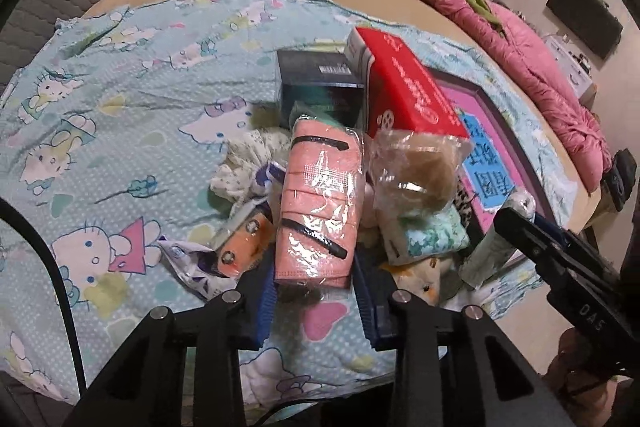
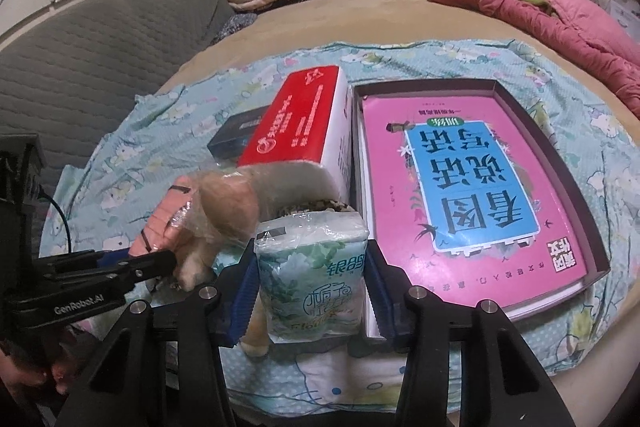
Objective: Organize soft objects
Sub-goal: 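Carry the pink pack with the left tool while the right tool carries the tissue pack over the pink tray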
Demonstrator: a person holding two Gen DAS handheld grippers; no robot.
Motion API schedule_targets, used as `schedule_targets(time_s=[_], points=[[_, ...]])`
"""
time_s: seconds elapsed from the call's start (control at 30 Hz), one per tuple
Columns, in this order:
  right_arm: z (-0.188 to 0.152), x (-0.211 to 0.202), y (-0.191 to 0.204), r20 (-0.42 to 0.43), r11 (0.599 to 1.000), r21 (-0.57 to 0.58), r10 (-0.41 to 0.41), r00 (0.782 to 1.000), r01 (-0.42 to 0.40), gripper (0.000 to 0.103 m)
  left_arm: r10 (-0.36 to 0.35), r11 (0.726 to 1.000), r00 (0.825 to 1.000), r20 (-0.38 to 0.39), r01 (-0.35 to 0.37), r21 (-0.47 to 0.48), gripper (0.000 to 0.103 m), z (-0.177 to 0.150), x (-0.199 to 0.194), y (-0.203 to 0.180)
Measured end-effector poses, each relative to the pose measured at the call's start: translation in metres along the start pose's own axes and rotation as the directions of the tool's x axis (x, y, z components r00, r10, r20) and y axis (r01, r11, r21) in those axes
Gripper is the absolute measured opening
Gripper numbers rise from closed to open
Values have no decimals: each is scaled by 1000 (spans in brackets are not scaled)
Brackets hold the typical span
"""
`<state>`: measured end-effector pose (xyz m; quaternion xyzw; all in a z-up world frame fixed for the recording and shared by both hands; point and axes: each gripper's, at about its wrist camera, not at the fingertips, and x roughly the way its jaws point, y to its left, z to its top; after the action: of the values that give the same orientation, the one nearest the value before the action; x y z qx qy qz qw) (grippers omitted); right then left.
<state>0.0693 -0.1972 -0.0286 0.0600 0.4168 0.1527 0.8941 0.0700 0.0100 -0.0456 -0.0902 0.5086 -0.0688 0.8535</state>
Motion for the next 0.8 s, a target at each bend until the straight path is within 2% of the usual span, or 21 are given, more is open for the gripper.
schedule_targets(time_s=[0.43,0.8], points=[[7,-18,-4,79,999,22,-27,997,26,51,-1,1000,996,87,0,15,35,10,-37,-6],[11,-38,-23,138,997,77,-43,990,33,51,-43,995,992,117,33,89,35,13,-51,-47]])
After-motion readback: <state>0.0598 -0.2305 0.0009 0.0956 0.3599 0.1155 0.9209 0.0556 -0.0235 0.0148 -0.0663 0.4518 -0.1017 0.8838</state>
